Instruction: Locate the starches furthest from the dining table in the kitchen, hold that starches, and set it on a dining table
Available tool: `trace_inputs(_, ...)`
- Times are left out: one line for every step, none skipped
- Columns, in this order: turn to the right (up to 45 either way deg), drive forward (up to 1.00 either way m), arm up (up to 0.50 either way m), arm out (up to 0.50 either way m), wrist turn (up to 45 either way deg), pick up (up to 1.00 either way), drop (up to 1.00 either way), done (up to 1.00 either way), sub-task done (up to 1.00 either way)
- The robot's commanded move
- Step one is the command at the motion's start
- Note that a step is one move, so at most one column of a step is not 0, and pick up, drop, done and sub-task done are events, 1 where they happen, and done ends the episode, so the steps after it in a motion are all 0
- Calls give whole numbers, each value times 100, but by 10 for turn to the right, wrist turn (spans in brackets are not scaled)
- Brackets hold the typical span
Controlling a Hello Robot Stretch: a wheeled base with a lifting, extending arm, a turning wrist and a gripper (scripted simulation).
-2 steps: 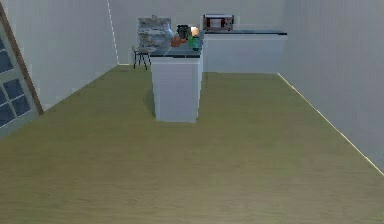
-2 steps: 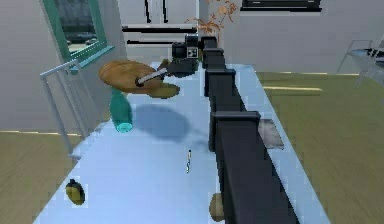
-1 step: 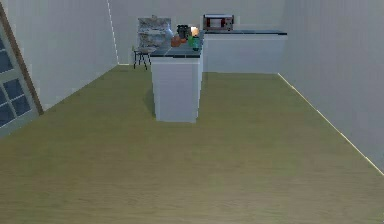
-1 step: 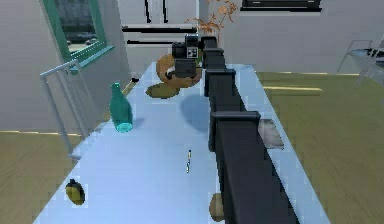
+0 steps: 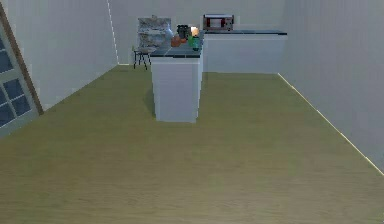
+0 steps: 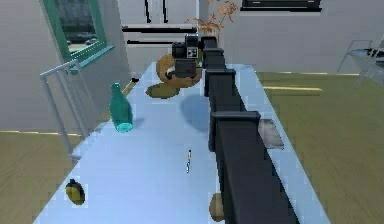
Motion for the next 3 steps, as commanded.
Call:
trace_inputs(0,0,0,0,0,0,100,0,0)
trace_inputs(0,0,0,-10,0,0,0,0,0)
trace_inputs(0,0,0,0,0,0,0,100,0)
